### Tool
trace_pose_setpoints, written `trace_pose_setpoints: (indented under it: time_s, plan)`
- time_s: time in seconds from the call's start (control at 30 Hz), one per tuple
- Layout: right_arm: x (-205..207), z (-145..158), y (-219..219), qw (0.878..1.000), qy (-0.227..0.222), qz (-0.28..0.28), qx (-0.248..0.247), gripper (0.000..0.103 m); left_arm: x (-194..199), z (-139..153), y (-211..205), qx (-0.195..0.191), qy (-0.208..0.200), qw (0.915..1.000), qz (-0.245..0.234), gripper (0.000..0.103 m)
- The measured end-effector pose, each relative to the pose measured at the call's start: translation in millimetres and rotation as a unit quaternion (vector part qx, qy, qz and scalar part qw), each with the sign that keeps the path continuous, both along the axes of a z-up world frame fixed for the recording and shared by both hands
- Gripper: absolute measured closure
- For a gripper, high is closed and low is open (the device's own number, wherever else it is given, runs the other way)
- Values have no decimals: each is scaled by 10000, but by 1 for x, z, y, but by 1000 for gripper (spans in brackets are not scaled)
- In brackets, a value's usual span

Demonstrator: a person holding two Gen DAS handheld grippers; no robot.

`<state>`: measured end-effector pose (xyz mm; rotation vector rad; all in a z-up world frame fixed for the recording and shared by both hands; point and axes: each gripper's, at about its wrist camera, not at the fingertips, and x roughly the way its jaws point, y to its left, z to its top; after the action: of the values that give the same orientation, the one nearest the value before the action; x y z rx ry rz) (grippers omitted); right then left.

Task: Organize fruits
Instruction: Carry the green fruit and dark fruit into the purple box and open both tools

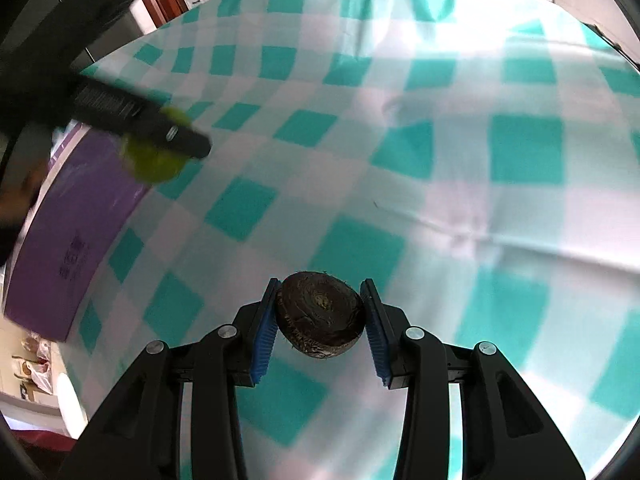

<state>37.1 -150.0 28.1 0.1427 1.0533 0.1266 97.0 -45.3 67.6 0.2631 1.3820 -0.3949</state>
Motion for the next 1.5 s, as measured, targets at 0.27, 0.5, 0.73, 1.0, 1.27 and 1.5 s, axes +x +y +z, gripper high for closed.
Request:
trace_pose_setpoints:
  time_s: [0.27,0.5,0.73,1.0,1.27,1.5]
  plan:
    - [-62,14,-4,9982,169,555,-131,63,-120,2,38,-592,-585,9955,447,40]
    - [-80,59,40,9850,-200,1711,-128,63,-183,41,69,-375,-1354,9887,520,40]
    - [-63,112,106,9623,-712,2623,59,63,-202,95,142,-203,-2145,9669,1366,40]
    - [-37,147,196,9338,-972,3439,158,63,-201,125,226,-54,-2411,9451,2204,40]
    - [-7,148,281,9179,-882,3870,56,63,-174,121,303,-66,-2220,9354,2750,40]
    - [23,134,330,9154,-607,3979,-52,63,-139,99,342,41,-1899,9396,2847,40]
